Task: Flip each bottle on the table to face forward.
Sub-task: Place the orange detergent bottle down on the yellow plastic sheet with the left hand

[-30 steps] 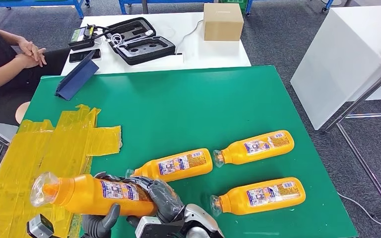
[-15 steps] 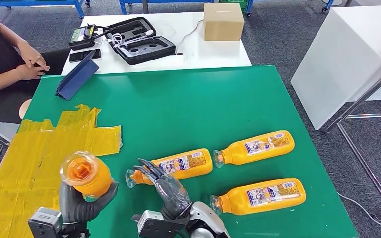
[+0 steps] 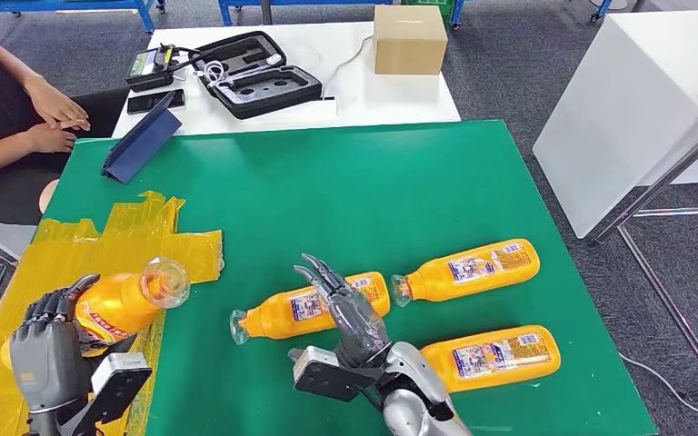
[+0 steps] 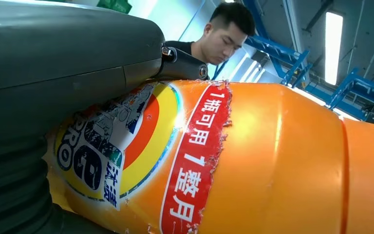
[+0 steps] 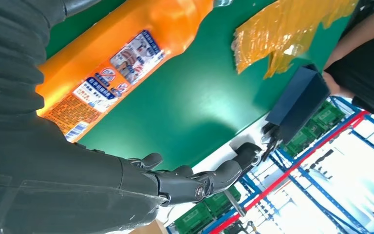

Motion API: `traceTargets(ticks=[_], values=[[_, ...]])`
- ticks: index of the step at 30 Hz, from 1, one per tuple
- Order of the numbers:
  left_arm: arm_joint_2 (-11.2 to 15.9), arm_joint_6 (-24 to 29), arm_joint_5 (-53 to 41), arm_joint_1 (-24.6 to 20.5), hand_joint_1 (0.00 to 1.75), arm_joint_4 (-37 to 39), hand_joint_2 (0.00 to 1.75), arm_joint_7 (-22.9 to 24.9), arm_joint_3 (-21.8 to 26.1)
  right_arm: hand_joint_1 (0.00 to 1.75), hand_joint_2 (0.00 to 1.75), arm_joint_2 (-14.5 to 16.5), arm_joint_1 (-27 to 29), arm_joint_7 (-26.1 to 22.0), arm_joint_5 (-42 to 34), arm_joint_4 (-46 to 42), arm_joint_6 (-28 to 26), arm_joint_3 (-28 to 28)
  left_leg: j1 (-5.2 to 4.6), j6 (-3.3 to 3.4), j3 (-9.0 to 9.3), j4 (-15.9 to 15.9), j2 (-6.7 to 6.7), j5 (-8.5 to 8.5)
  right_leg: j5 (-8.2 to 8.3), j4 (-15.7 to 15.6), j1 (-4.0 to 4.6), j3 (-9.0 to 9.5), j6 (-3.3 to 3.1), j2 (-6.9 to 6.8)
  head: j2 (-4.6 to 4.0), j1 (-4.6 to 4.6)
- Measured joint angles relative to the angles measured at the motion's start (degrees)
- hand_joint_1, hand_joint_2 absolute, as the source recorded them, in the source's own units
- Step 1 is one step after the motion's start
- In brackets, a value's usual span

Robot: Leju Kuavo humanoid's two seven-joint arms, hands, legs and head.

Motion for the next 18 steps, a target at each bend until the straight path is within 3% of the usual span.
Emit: traceTargets(ticks=[14,18], values=[[0.92,0.1,-0.77,-0.41,1.75,0.51,1.75,0.38,0.66,0.0,1.75,-0.69,-0.27,0.09,0.15,-0.02,0.0,-0.58,0.0,0.0,-0.01,0.0,0.0,0.0,0.0,0.0,0.0,-0.01,0.0,0.0,0.0,0.0],[1.66,-0.37,-8.75,-1.27,1.75,2.29,1.75,5.05,0.4,0.0,1.75,-1.08,-0.71,1.49,1.84,0.15,0.5,-0.52,0.0,0.0,-0.01,0.0,-0.03,0.01,0.0,0.0,0.0,-0.01,0.0,-0.02,0.0,0.0]])
